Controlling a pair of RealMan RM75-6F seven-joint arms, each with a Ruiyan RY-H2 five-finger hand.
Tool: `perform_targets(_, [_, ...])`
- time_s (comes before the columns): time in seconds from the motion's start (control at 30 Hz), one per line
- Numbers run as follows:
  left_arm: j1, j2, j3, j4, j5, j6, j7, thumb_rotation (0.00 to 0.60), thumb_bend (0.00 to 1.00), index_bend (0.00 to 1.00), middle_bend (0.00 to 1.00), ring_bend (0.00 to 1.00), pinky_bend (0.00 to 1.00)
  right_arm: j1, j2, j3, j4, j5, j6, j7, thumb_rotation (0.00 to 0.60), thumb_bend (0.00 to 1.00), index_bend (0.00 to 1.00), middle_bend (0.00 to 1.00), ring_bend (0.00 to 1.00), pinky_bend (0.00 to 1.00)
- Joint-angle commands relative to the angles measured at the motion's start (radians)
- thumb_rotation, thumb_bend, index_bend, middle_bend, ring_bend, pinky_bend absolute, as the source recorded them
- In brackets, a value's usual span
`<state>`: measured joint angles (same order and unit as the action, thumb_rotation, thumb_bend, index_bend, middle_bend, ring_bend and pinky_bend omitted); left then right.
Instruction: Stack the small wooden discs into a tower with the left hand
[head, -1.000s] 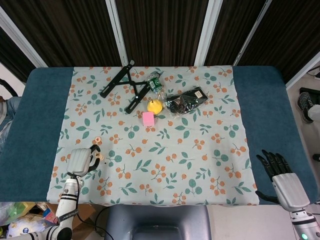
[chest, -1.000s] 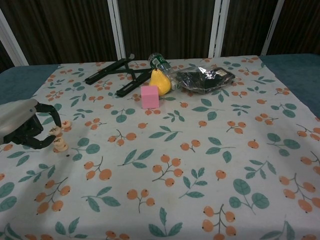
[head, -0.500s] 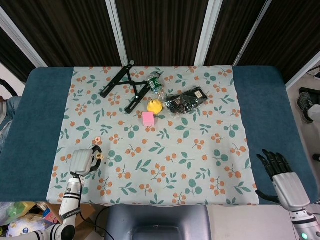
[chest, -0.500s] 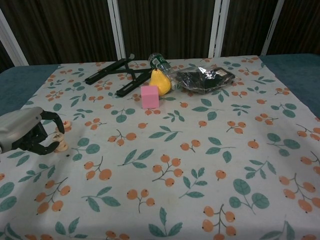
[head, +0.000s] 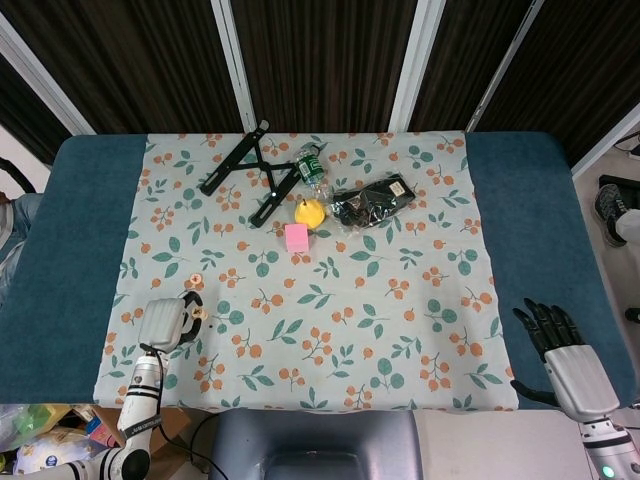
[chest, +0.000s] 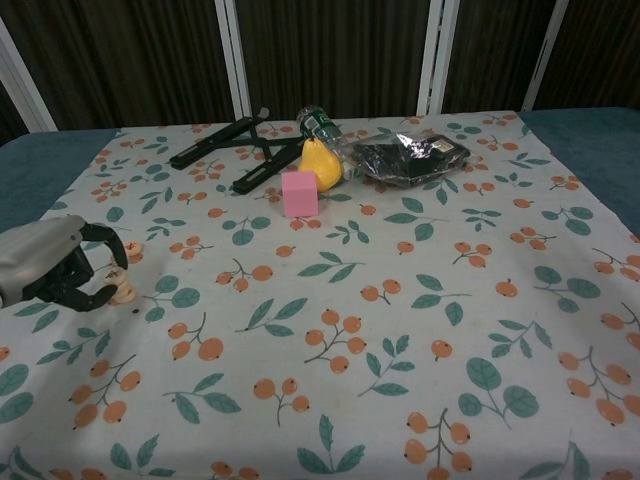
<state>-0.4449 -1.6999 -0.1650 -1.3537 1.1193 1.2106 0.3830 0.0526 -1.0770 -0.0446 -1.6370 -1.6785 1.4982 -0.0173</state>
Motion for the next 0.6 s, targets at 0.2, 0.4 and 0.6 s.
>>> perform_targets(0.2, [-0.001, 0.003, 0.001, -0.005, -0.001, -0.006, 0.009, 0.6, 0.4, 0.39, 1.0, 1.0, 1.0, -0.001, 0.001, 0.001, 0.0, 0.0, 0.003, 0.004, 0.6, 0.2, 0.0, 0.0, 0.0, 0.0])
perform_targets(0.4, [0.002, 0.018, 0.0, -0.035, 0.021, 0.009, -0.004, 0.6, 0.41, 0.38, 1.0, 1.0, 1.0, -0.001, 0.002, 0.001, 0.0, -0.001, 0.004, 0.006, 0.6, 0.2, 0.0, 0.0, 0.0, 0.0])
perform_targets(0.6, [-0.015, 0.055, -0.07, -0.105, 0.052, 0.047, -0.066, 0.6, 0.4, 0.38, 1.0, 1.0, 1.0, -0.001, 0.003, 0.0, 0.002, -0.001, 0.004, 0.009, 0.6, 0.2, 0.0, 0.0, 0.0, 0.0])
